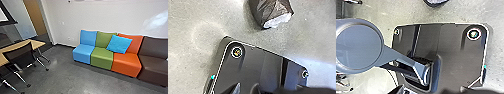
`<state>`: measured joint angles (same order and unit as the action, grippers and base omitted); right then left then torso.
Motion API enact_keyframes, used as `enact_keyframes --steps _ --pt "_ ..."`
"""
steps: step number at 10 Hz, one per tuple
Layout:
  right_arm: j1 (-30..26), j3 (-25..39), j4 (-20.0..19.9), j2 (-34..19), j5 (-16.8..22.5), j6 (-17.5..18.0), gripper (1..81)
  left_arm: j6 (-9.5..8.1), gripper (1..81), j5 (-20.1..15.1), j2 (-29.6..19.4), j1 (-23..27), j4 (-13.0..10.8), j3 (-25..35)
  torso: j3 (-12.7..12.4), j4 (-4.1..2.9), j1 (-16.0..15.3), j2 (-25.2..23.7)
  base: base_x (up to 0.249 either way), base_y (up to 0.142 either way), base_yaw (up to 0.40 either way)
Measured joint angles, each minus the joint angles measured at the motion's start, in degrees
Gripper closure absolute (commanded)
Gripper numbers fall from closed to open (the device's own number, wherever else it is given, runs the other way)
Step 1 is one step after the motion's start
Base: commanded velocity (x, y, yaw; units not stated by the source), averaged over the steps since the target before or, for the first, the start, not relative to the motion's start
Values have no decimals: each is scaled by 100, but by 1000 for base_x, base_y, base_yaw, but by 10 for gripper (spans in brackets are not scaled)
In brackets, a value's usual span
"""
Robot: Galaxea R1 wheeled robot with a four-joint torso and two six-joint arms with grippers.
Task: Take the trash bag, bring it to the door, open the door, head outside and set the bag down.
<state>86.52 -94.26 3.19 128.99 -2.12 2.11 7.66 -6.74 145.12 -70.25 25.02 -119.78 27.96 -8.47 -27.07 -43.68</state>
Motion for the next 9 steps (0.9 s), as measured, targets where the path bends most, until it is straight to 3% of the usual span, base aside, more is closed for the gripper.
enact_keyframes --steps 3,9 --pt "-22 464 -15 -407 -40 6 10 0 10 -108 0 323 229 -216 129 0 -325 -507 0 0 0" --pt "80 781 -13 -729 -13 9 10 -2 10 -772 455 691 246 -985 138 0 -1093 -1727 0 0 0"
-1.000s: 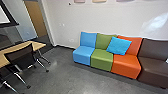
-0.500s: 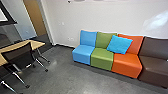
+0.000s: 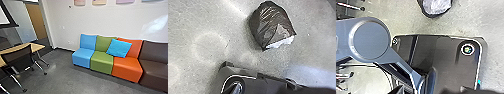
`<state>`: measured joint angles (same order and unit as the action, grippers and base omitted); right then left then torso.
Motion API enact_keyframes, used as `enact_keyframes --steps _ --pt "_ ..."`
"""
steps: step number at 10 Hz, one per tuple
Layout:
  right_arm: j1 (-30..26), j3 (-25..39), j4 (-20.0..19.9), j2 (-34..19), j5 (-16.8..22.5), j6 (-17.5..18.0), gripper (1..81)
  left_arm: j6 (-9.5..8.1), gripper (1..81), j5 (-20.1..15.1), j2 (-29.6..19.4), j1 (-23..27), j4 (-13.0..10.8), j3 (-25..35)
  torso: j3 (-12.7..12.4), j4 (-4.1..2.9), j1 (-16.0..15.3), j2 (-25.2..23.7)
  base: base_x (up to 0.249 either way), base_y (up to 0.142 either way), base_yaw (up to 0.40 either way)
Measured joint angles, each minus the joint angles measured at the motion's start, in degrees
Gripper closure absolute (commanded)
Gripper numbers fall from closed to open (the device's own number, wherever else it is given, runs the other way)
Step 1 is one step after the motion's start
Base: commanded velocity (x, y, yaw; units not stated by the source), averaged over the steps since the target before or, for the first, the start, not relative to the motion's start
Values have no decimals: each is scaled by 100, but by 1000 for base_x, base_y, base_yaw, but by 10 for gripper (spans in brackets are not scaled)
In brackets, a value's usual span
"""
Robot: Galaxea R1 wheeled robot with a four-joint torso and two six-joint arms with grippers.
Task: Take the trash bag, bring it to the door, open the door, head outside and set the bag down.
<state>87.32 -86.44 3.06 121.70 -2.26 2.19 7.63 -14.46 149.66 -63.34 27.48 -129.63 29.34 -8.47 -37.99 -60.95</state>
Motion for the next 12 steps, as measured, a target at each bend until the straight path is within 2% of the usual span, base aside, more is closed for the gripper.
enact_keyframes --steps 5,9,10,12 --pt "-44 232 -9 -434 44 1 10 0 10 -229 224 406 107 -82 0 0 -647 -1038 0 0 0" --pt "-774 731 -56 -1153 146 174 10 -15 10 -354 478 469 129 -101 9 0 -1152 -1843 0 0 0" --pt "-920 908 -65 -1340 278 196 10 -17 10 -369 527 529 171 -101 68 0 -1238 -1980 0 0 0" --pt "-1114 1158 -76 -1826 410 223 10 -17 10 -393 546 629 228 -104 371 0 -1450 -2317 0 0 0"
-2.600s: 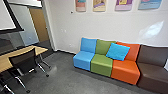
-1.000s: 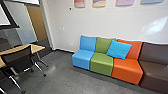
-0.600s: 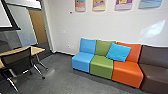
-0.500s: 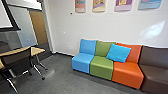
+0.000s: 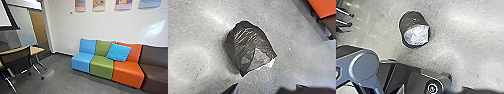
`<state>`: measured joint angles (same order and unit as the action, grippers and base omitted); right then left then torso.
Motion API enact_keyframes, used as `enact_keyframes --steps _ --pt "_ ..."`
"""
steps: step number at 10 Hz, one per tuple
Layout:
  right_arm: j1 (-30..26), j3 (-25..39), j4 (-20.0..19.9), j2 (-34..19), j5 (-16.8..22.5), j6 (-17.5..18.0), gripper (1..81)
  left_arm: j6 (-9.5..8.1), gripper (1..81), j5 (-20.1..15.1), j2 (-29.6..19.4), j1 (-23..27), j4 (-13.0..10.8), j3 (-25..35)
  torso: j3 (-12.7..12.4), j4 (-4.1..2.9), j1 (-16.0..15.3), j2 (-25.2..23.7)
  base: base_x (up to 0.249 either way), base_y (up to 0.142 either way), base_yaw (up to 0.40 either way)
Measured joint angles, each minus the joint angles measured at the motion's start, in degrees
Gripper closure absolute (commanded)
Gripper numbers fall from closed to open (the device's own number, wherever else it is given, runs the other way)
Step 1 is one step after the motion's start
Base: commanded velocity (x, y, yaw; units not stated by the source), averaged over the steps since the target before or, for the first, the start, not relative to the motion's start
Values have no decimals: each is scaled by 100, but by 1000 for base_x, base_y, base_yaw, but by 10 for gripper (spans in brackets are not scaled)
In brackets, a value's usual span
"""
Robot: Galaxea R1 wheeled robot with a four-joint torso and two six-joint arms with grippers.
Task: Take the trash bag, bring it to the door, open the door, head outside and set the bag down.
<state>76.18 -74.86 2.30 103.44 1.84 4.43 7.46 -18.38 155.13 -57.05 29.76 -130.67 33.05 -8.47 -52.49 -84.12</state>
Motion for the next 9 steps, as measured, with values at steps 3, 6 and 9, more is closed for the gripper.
enact_keyframes --steps 3,6,9 --pt "-223 238 -40 -252 146 15 10 -5 10 -49 96 174 4 -17 577 0 -389 -610 0 0 0" --pt "-254 284 -57 -363 184 15 10 -22 10 -157 336 336 26 -400 1152 0 -778 -1219 0 0 0" --pt "-272 321 -60 -391 163 17 10 -24 10 -308 761 524 30 -916 1690 0 -1130 -1777 0 0 0"
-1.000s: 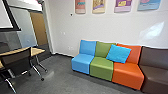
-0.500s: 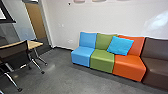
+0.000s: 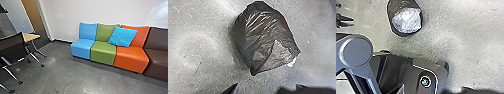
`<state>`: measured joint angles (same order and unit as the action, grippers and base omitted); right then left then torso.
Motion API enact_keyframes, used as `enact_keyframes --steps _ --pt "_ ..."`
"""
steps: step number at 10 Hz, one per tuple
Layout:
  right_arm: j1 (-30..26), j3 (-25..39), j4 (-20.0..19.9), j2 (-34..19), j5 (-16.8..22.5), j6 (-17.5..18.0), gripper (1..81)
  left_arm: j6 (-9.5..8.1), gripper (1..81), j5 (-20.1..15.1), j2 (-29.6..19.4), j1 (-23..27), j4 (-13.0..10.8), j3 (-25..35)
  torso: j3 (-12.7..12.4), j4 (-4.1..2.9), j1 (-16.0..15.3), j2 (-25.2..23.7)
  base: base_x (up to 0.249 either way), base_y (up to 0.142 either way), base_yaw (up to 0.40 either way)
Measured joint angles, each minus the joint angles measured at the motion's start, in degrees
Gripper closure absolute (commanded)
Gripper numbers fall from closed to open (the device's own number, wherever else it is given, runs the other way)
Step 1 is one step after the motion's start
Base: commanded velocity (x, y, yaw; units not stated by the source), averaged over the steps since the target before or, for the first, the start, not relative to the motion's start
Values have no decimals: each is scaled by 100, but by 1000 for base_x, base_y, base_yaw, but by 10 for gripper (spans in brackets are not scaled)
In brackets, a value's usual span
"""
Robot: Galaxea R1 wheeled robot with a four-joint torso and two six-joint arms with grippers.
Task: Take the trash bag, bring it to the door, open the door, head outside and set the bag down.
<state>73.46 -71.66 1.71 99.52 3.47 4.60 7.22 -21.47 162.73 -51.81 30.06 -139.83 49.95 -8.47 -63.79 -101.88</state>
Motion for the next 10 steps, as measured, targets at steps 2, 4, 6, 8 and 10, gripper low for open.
enact_keyframes --steps 2,4,6,8,10 --pt "-11 18 -6 -21 -17 -2 10 -2 10 -122 77 149 41 -72 90 0 -193 -304 0 0 0" --pt "-11 18 -6 -18 2 -2 10 -2 10 -273 61 313 249 -119 112 0 -446 -708 0 0 0" --pt "-9 18 -6 -13 2 -2 10 -2 10 -336 61 317 544 -4 113 0 -697 -1110 0 0 0" --pt "5 11 -6 26 18 -2 10 -6 10 -361 91 366 905 102 113 0 -955 -1523 0 0 0" --pt "7 -11 -6 133 77 0 10 -9 10 -328 196 527 962 72 149 0 -1200 -1923 0 0 0"
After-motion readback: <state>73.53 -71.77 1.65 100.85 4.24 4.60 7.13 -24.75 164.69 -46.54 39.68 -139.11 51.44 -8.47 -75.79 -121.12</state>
